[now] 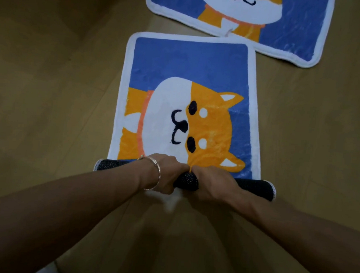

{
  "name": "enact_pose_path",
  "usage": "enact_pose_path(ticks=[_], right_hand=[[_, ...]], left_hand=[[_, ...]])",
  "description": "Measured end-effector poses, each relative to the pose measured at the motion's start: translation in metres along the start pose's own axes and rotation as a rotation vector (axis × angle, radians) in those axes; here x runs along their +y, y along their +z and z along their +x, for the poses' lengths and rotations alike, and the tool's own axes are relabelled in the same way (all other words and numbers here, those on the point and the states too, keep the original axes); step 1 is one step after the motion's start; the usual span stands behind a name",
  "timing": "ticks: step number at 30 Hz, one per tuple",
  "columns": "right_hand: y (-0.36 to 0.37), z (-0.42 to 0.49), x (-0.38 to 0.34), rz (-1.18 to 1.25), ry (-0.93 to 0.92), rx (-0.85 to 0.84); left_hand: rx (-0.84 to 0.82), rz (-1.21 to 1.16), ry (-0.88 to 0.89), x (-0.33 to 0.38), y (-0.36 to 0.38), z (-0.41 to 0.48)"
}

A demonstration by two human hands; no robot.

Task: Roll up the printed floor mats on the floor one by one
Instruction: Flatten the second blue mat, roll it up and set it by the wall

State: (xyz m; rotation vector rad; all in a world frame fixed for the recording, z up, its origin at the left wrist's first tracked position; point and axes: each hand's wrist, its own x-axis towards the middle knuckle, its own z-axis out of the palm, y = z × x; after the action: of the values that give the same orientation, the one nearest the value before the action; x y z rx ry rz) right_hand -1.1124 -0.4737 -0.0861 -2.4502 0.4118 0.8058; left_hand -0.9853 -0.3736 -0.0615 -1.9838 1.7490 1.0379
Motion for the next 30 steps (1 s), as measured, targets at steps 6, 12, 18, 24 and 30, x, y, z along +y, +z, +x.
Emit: enact_pose_path(ticks=[6,12,18,24,30], right_hand=[[-0.001,-0.001,-0.001,-0.067,-0.006,0.045],[-0.012,0.0,-0.001,-0.108,-0.042,-0.048],[-0.004,0.001,-0.002,-0.162,-0.062,0.028],[-0.013,0.005,0.004,-0.07,-0.034,-0.114],[-0.002,-0.009,-0.002,-0.23,-0.075,0.048]], left_hand=[[0.138,0.137,-0.064,0.006,0.016,-0.002],[0.147,0.108,-0.043,0.003,0.014,-0.005],[0.049,0.03,-0.07,0.001,0.011,-0.002],[0.107,-0.048,-0.05,0.003,0.016,-0.005],[0.117,0.018,-0.083,0.007,0.022,0.001]])
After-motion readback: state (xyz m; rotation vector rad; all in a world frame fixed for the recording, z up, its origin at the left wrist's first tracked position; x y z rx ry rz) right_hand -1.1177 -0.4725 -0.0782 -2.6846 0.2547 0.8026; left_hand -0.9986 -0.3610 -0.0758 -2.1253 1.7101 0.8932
